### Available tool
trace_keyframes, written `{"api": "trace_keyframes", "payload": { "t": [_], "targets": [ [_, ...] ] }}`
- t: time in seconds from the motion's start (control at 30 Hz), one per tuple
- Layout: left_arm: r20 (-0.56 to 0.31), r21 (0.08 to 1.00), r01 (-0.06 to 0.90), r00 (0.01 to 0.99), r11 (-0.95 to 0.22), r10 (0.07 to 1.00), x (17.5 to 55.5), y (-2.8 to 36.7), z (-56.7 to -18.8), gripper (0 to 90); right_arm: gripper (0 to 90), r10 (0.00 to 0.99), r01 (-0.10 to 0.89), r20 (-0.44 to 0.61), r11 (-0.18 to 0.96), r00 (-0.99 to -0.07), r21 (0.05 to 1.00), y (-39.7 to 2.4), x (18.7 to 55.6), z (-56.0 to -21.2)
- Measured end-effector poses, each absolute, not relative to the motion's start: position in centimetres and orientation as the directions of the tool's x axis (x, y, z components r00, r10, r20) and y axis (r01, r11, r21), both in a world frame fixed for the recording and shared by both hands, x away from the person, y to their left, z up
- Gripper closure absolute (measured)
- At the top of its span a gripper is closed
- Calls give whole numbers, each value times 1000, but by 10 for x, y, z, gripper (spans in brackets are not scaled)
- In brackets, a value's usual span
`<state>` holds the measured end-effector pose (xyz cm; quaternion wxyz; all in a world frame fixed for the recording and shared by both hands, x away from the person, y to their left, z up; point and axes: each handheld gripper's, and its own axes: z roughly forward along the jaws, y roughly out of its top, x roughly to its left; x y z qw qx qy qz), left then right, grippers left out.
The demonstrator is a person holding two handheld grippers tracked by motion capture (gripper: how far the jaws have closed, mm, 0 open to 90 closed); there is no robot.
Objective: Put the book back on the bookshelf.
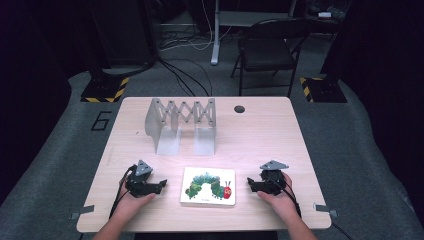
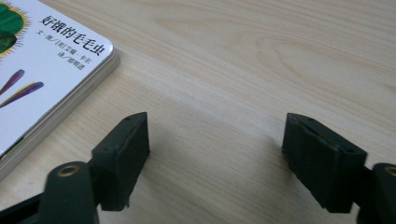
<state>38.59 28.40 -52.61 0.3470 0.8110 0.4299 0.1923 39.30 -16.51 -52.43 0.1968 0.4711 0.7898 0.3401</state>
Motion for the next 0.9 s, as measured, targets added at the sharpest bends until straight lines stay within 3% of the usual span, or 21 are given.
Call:
{"api": "trace_keyframes", "payload": {
  "t": [0.37,0.57,0.73,0.9],
  "targets": [
    [20,712,578,553,-400,833,387,285,-524,255,337,901,654,15,303,-434,693,-169,390,-518],
    [-33,701,616,532,-360,846,383,287,-520,308,365,899,670,12,317,-438,672,-164,387,-516],
    [-135,683,671,502,-286,854,381,288,-515,340,365,905,678,37,289,-423,676,-165,388,-508],
    [-128,677,671,514,-304,848,383,278,-506,354,360,904,686,53,282,-424,671,-161,391,-493]
  ]
}}
